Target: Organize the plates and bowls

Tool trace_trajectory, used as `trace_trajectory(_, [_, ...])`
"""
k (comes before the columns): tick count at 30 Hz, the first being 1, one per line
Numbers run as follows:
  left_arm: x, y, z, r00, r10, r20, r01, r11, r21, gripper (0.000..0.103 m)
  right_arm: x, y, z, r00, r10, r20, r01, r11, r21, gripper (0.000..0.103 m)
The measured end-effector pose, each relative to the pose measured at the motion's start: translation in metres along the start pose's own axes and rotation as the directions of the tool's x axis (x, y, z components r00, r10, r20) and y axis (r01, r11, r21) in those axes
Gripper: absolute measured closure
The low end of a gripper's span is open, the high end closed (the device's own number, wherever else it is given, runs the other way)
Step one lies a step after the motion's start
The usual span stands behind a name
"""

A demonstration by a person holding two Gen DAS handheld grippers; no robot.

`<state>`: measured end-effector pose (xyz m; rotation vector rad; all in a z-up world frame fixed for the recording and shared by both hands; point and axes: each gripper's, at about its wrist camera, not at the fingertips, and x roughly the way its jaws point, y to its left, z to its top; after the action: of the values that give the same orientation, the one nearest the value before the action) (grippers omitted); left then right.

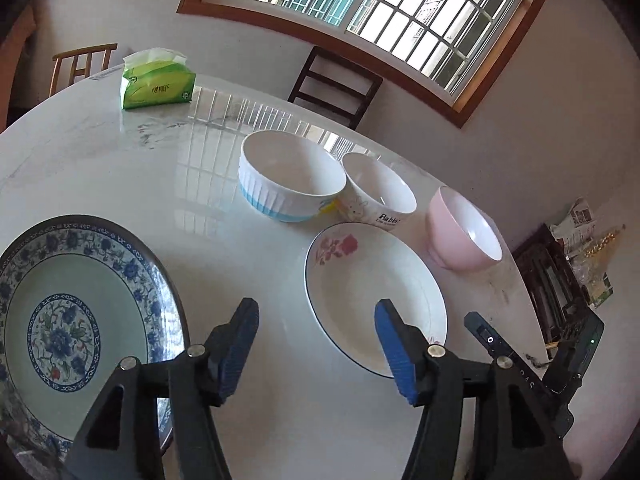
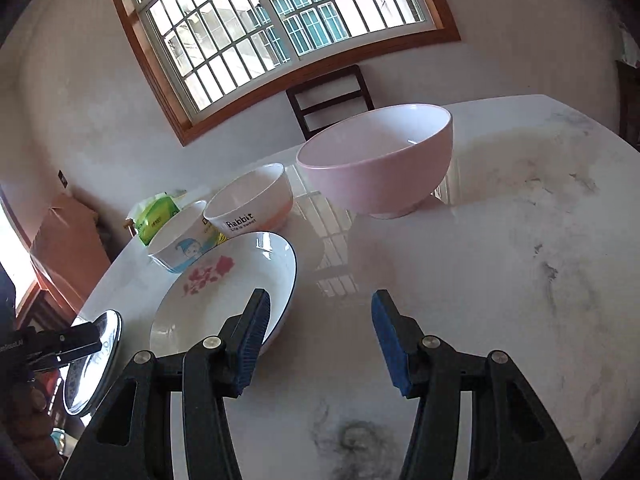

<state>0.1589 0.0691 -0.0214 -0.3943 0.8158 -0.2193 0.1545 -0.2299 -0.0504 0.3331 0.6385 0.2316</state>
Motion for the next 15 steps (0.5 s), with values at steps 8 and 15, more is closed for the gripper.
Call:
trace_trajectory(8, [0.046,0.006,0.014,0.995,0.02,-0.097,-0.025,0.999,-0.044,0.041,0.028,0.009,0.005,0.982,0.125,-0.139,-0.134,0.989,-0.059,0.053])
trace_trajectory(15, [0.077,0.002,0.011,0.988,0.095,-0.126,-0.094,0.995,0.015,0.041,0.047,0.011,0.008,0.976,0.094,-0.196,-0.115,0.988,-0.099,0.066])
